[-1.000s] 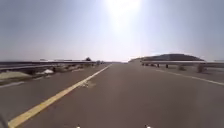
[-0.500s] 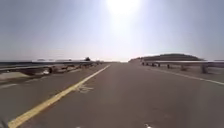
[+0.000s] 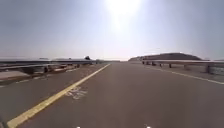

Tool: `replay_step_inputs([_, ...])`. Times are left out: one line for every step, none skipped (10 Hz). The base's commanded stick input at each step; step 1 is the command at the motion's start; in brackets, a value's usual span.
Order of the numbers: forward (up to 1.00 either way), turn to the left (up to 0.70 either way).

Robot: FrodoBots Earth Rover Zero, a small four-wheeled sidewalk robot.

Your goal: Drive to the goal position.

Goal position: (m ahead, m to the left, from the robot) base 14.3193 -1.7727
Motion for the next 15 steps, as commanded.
replay_step_inputs([0.70, 0.00])
replay_step_inputs([0.70, 0.00])
replay_step_inputs([0.70, 0.00])
replay_step_inputs([0.70, 0.00])
replay_step_inputs([0.70, 0.00])
replay_step_inputs([0.70, 0.00])
replay_step_inputs([0.70, 0.00])
replay_step_inputs([0.70, 0.00])
replay_step_inputs([0.70, 0.00])
replay_step_inputs([0.70, 0.00])
replay_step_inputs([0.70, 0.00])
replay_step_inputs([0.70, 0.00])
replay_step_inputs([0.70, 0.00])
replay_step_inputs([0.70, 0.00])
replay_step_inputs([0.70, 0.00])
